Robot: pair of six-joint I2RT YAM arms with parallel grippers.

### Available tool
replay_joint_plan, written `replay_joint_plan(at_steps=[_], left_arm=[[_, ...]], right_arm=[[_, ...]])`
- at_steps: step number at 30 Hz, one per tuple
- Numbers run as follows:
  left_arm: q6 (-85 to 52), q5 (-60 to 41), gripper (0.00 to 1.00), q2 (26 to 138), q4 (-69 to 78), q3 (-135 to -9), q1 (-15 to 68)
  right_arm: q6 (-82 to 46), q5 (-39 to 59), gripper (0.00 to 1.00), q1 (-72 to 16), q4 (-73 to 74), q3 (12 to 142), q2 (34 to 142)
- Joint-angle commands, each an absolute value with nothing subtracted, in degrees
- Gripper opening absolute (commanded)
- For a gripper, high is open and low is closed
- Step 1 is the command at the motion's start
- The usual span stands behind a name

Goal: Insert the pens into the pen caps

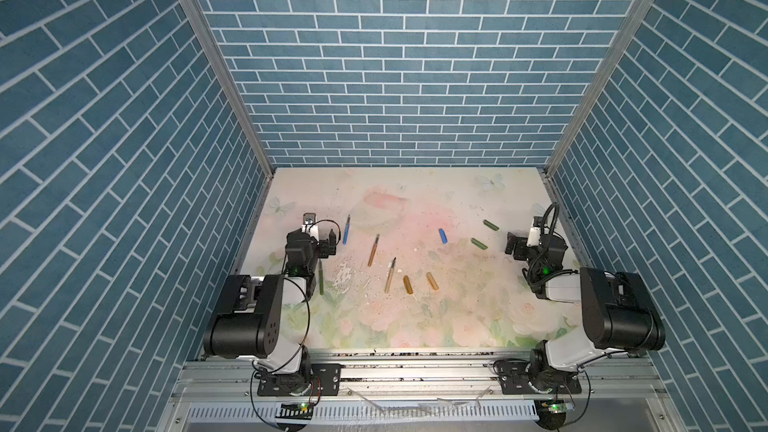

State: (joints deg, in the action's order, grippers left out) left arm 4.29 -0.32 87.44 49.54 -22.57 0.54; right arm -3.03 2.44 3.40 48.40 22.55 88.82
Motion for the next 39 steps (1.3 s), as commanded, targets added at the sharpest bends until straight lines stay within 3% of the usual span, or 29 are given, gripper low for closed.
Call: replay_joint_plan(at_steps=[1,39], left_arm=[[4.0,-1.0,1.0,87.6,48.7,-22.5,0.5],[3.2,0.5,1.0,87.5,48.8,-22.5,0.5]], right_arm=[[-3.0,2.9,0.99,3.5,49.4,22.8,88.5],[-3.0,2.9,0.99,3.5,49.6,22.7,88.5]])
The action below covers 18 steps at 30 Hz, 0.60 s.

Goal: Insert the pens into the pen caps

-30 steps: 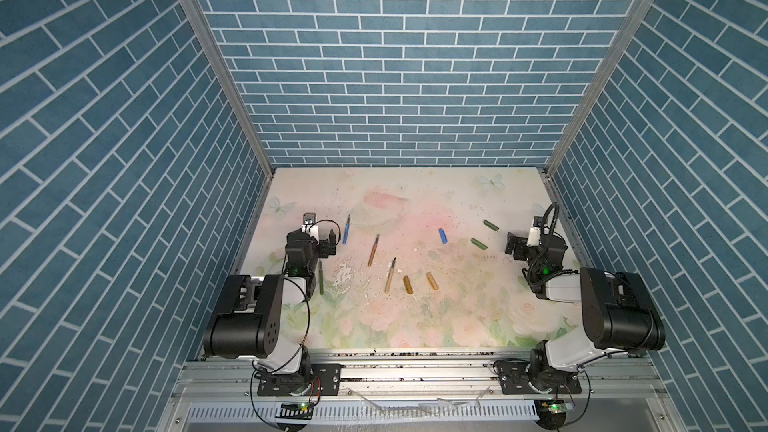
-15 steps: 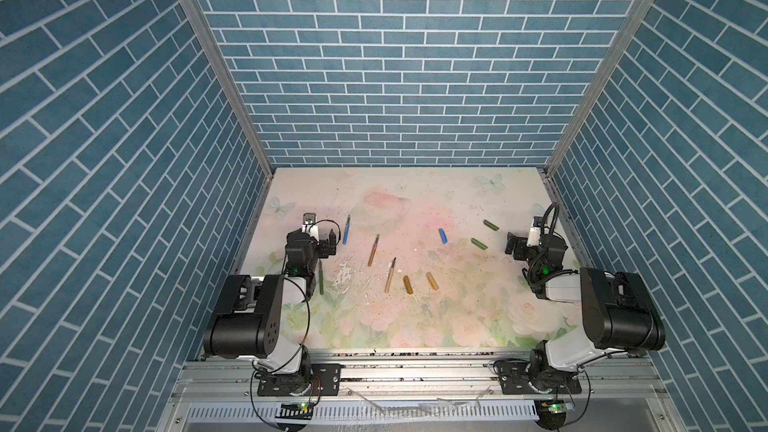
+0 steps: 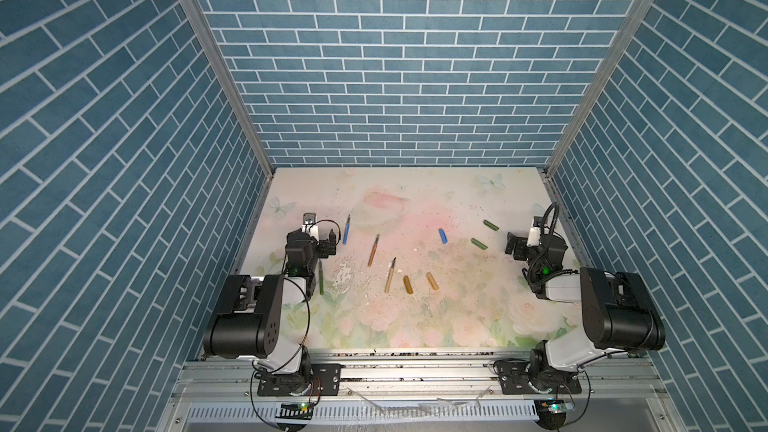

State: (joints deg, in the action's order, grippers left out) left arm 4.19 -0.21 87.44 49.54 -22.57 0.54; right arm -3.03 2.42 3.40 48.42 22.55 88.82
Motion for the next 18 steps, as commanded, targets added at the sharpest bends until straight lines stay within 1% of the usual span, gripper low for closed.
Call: replay_joint_plan(at_steps=[1,7,8,10,13,16,18], left_arm=[[3.2,0.8,1.0,87.4,48.7,-22.5,0.5],[3.1,1.3,1.0,87.3,48.9,-22.5,0.5],[2.3,3.2,1.0,86.2,46.4,-23.3,0.5],[2.7,2.0,1.0,83.4,40.3,-25.5,0.5],[4.1,-1.5,1.0,77.7,29.0,-30.0,0.5],[2.5,-0.8,1.0,71.0,22.7,-33.4,0.5],[-0.9,1.6,1.0,66.6,18.3,-36.5,0.5]], right_arm=[[-3.0,2.8,0.99,3.5,49.5,22.7,88.5],[-3.0,2.8,0.99,3.5,49.5,22.8,88.5],[-3.0,2.6,0.99,3.5,49.5,22.7,88.4],[-3.3,0.8,0.99,3.5,49.0,23.0,88.1],[-4.3,-1.8,0.99,3.5,38.2,27.1,84.6],[-4.6,-5.0,0.99,2.9,22.4,35.0,81.9],[-6.6,-8.5,0.99,2.3,11.9,40.7,78.8]])
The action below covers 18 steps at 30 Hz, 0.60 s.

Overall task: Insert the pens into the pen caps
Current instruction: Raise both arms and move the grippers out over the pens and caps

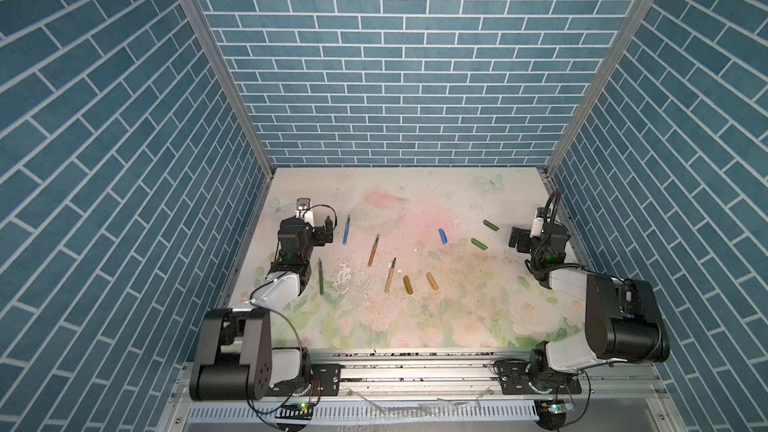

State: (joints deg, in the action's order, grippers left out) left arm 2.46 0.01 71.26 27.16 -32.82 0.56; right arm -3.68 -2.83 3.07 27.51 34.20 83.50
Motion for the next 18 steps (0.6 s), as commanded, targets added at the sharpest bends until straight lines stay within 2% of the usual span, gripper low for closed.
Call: replay_joint_plan(at_steps=[1,3,5,9,10,11,15,18], left_arm=[[-3.5,3.6,1.0,65.0,16.3,-38.2,0.5],[-13.9,9.5,1.0,62.8,8.6,-44.4,0.5],[-19.8,13.4,1.0,63.2,-3.4,-53.3,0.4],[-23.6,11.0,0.99,67.3,-17.5,-66.5,0.0],[-27.4,10.9,0.99,67.7,-17.5,-66.8,-0.2],[-31.4,8.6,1.0,68.0,-17.3,-66.8,-1.0],[-40.0,-8.5,1.0,70.7,-9.3,-65.3,-4.3],[-43.8,-18.1,0.99,74.4,-8.7,-66.8,-3.9]], right_arm=[[-9.7,-10.0,0.99,2.0,7.0,43.6,77.3],[-18.2,-11.0,0.99,2.0,-5.2,50.6,74.3],[-23.2,-5.3,0.99,2.4,-9.5,53.3,71.8],[-37.1,9.1,0.98,5.3,-2.2,48.1,67.5],[-37.7,10.3,0.91,5.3,-3.0,48.6,67.7],[-38.0,11.9,0.83,5.4,-4.9,49.8,68.3],[-35.8,12.3,0.64,3.3,-20.1,57.3,72.9],[-33.3,9.8,0.63,-1.5,-25.5,58.4,74.0]])
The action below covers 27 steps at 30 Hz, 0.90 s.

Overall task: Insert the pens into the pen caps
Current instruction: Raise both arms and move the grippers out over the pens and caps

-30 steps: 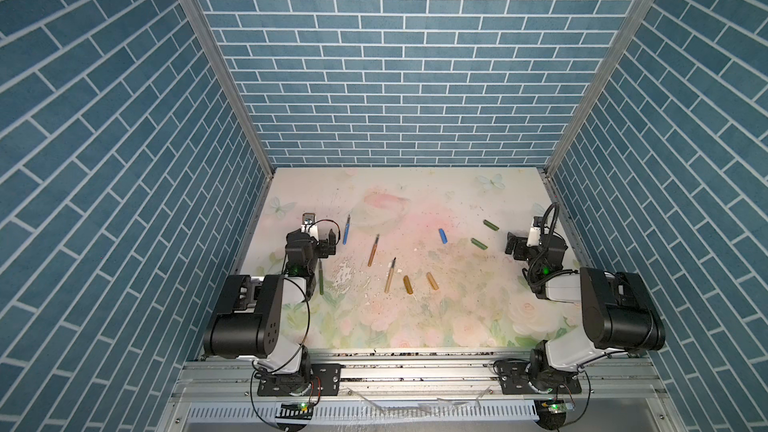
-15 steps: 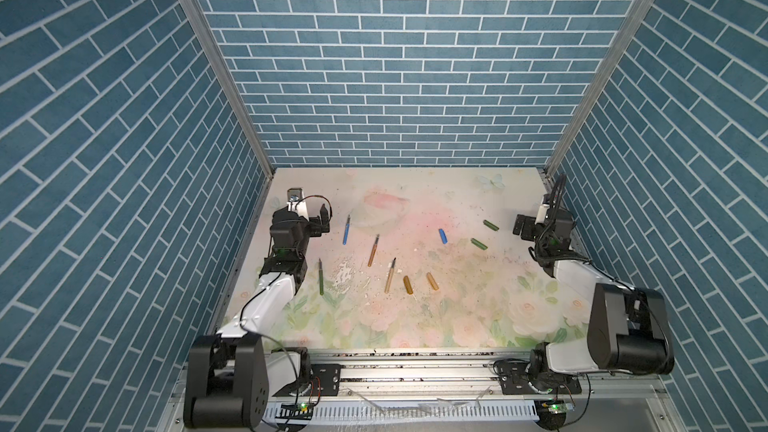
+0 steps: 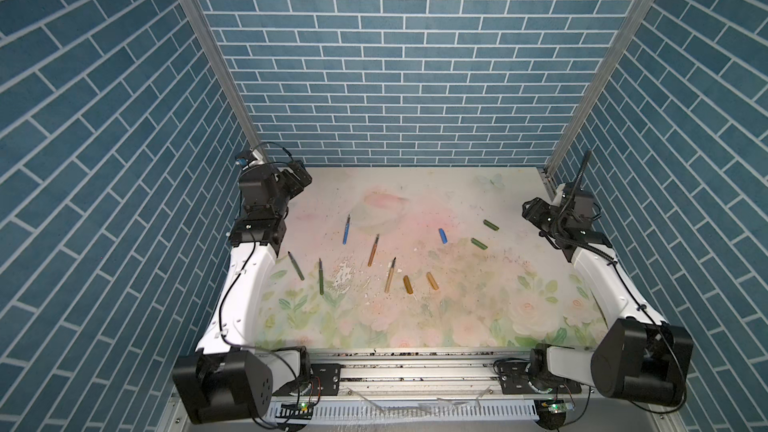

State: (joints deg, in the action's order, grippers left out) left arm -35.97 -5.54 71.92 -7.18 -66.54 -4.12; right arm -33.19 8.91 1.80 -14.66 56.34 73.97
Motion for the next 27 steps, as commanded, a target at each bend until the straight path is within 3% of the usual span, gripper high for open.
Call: replay_joint_plan(at_steps=[1,13,27], left_arm=[[-44.9,-21.9,0.97,75.8,-8.1,-66.8,-3.5],[-45.4,-31.7,0.9,81.1,-11.4,-66.5,7.0],[-47.6,-35.4,0.9,82.4,-7.7,-65.3,10.2]], right_arm=[[-32.8,8.7,0.63,-3.4,-26.6,58.1,74.1],[-28.0,1.7,0.41,-16.4,-35.4,55.7,84.1],[-26.4,-4.4,0.37,-17.0,-32.7,57.0,93.3]])
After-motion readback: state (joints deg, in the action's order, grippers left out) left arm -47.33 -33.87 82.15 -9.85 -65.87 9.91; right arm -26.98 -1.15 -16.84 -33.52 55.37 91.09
